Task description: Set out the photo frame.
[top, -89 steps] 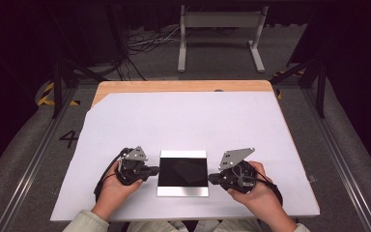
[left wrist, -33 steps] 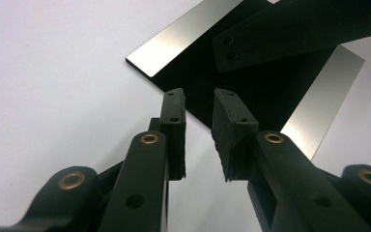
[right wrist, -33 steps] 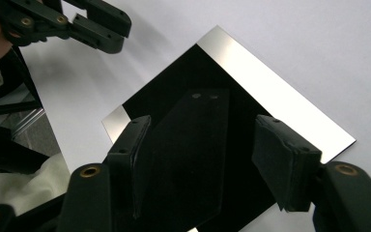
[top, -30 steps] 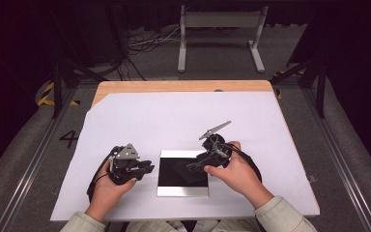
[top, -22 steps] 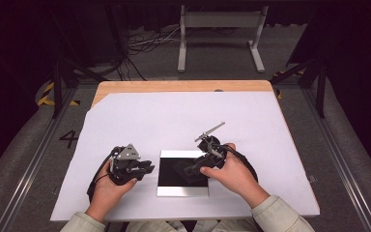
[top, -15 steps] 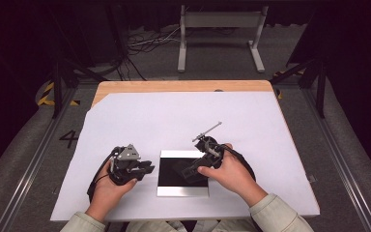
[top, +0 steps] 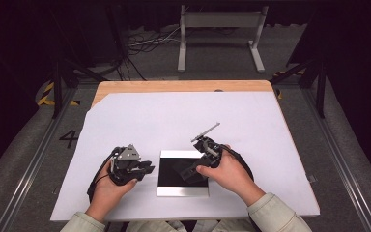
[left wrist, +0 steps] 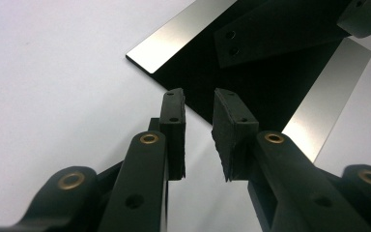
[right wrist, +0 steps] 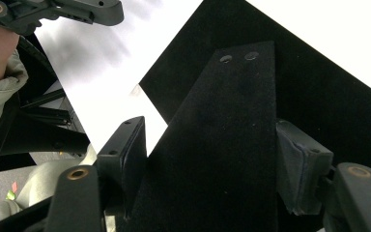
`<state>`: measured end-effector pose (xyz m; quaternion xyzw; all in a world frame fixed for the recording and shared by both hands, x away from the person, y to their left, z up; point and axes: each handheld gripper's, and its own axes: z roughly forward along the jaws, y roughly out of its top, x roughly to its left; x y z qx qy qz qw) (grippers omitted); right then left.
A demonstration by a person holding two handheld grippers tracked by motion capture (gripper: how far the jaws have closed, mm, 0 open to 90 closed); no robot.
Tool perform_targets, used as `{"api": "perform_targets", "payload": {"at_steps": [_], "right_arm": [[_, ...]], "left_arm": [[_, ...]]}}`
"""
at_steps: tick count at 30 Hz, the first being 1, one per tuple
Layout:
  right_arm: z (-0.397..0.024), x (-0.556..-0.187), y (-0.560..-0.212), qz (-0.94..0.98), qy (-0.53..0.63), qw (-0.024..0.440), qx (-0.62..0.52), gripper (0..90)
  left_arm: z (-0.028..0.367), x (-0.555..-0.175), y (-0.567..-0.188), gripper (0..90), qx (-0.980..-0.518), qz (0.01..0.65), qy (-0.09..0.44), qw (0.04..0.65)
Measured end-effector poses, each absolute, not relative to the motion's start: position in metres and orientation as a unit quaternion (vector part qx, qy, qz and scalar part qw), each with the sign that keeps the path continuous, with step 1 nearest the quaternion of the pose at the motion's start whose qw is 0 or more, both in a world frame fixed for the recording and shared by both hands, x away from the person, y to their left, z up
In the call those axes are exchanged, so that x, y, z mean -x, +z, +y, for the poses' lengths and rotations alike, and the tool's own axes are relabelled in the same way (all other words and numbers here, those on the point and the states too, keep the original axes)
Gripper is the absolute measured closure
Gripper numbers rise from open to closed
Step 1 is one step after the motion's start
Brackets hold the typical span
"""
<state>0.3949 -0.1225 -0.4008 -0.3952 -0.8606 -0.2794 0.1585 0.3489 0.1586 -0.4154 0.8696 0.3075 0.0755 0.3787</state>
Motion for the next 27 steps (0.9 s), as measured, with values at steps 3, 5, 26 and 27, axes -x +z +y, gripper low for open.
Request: {"api": "perform_targets", "payload": {"at_steps": [3, 5, 26, 27], "right_arm": [[-0.123, -0.395, -0.401, -0.86, -0.281, 0.16, 0.395, 35.6], [-0.124, -0.395, -0.401, -0.859, -0.283, 0.16, 0.395, 35.8], [-0.127, -0.39, -0.392, -0.855, -0.304, 0.15, 0.394, 56.1], [-0.129, -0.391, -0.39, -0.853, -0.309, 0.154, 0.391, 59.7]], "left_arm": [[0.158, -0.349, -0.416, 75.0, -0.87, 0.307, 0.075, 0.378], [0.158, -0.349, -0.416, 75.0, -0.87, 0.307, 0.076, 0.379], [0.159, -0.349, -0.416, 74.6, -0.869, 0.308, 0.078, 0.379], [0.159, -0.349, -0.415, 74.6, -0.868, 0.309, 0.079, 0.38]]}}
